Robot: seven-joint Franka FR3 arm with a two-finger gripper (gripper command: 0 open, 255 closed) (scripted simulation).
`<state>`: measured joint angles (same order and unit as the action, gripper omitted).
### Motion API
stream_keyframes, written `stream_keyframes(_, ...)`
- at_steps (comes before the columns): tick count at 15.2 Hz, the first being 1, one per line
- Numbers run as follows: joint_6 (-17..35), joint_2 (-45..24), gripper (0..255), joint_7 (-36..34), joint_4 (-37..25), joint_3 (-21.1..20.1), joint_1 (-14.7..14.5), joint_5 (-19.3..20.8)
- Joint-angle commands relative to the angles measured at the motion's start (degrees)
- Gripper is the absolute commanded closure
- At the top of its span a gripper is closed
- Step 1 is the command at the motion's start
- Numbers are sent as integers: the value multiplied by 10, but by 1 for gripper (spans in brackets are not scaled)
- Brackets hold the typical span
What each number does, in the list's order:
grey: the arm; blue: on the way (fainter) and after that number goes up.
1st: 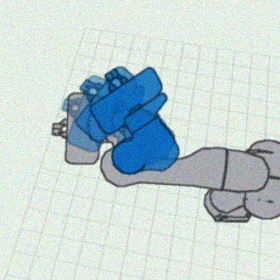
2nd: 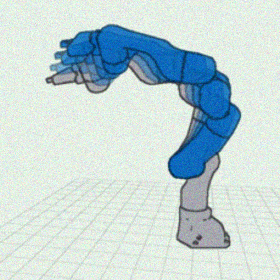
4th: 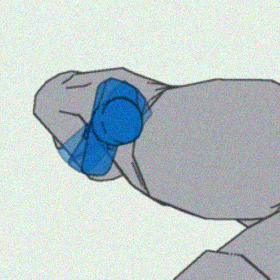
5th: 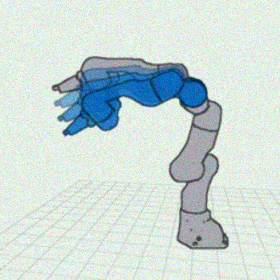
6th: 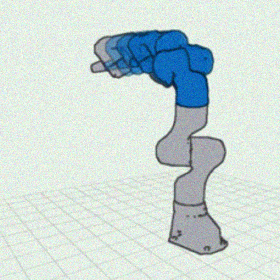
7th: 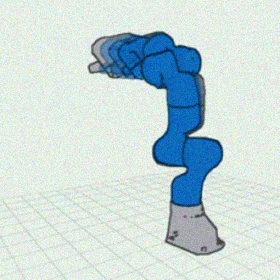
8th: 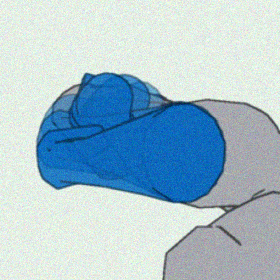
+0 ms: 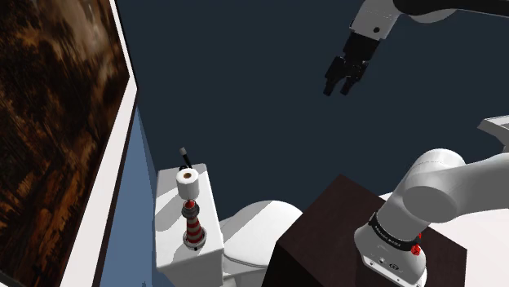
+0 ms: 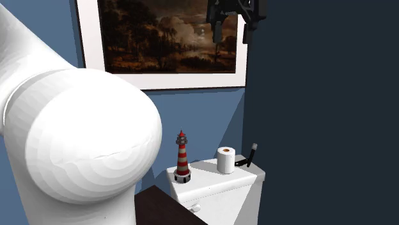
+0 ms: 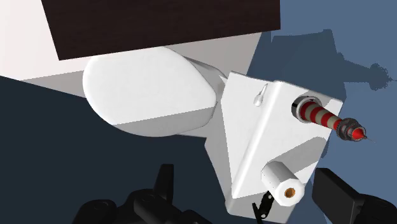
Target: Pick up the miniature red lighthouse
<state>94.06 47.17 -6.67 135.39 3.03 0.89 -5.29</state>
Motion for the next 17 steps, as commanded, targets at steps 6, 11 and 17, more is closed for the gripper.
stream_keyframes(6,106,6,0,-25,82,-40,-20,-33)
stream_keyframes(11,222,-15,0,-49,145,-85,-45,-69)
stream_keyframes(17,374,-83,0,-76,190,-144,-76,-110)
